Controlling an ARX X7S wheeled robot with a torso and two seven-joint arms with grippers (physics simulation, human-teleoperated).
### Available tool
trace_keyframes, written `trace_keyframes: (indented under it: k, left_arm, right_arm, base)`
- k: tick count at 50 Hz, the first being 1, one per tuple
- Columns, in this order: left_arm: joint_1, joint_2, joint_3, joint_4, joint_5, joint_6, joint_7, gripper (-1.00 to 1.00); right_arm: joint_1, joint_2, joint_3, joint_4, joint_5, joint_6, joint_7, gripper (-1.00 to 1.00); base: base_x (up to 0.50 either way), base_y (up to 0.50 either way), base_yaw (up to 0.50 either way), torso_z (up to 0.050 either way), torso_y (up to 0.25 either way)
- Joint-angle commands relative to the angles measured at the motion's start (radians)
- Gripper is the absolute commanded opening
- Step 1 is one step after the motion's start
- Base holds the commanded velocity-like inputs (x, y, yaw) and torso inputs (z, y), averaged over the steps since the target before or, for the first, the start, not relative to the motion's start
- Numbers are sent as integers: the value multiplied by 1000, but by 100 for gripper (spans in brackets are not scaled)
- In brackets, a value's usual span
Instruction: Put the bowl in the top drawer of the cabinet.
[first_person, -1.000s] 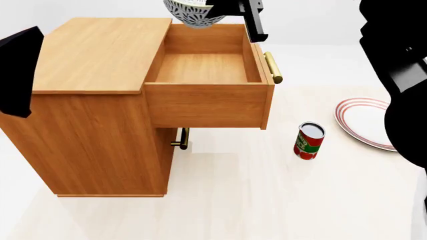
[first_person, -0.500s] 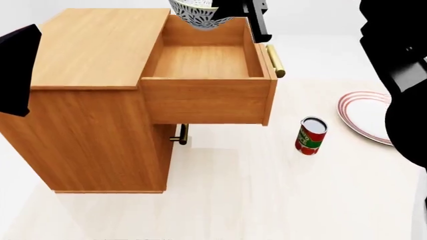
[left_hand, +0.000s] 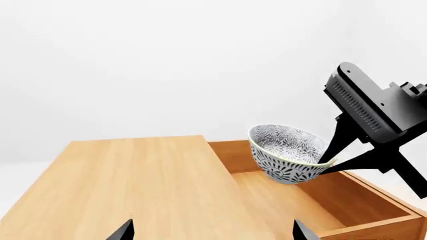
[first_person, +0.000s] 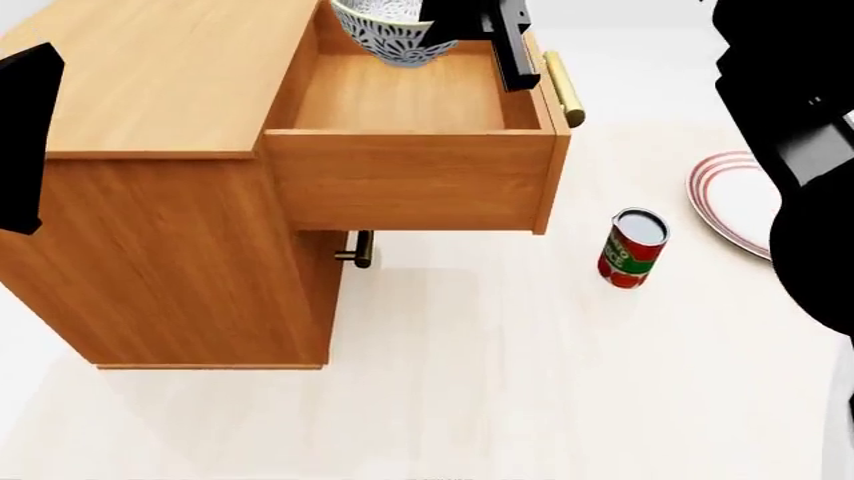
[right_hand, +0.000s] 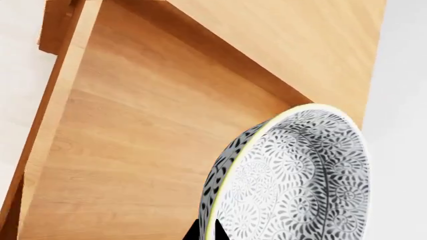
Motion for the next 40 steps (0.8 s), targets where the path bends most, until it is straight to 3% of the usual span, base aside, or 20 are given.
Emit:
trace_keyframes:
  k: [1, 25, 26, 40]
  left_arm:
    - [13, 4, -16, 3, 11, -1, 10, 100]
    - [21, -17, -27, 9, -10, 15, 7, 100]
    - [21, -17, -27, 9, -10, 16, 7, 100]
    - [27, -7, -30, 11, 10, 14, 22, 100]
  right_arm:
    - [8, 0, 8, -7, -4, -3, 6, -100]
    - [12, 0, 8, -4, -7, 1, 12, -100]
    - [12, 0, 8, -4, -7, 3, 11, 100]
    - [14, 0, 8, -4, -11, 20, 0, 100]
  base:
    - [0, 0, 0, 0, -105]
    - [0, 0, 0, 0, -92]
    - [0, 0, 0, 0, 0]
    - [0, 0, 0, 0, 0]
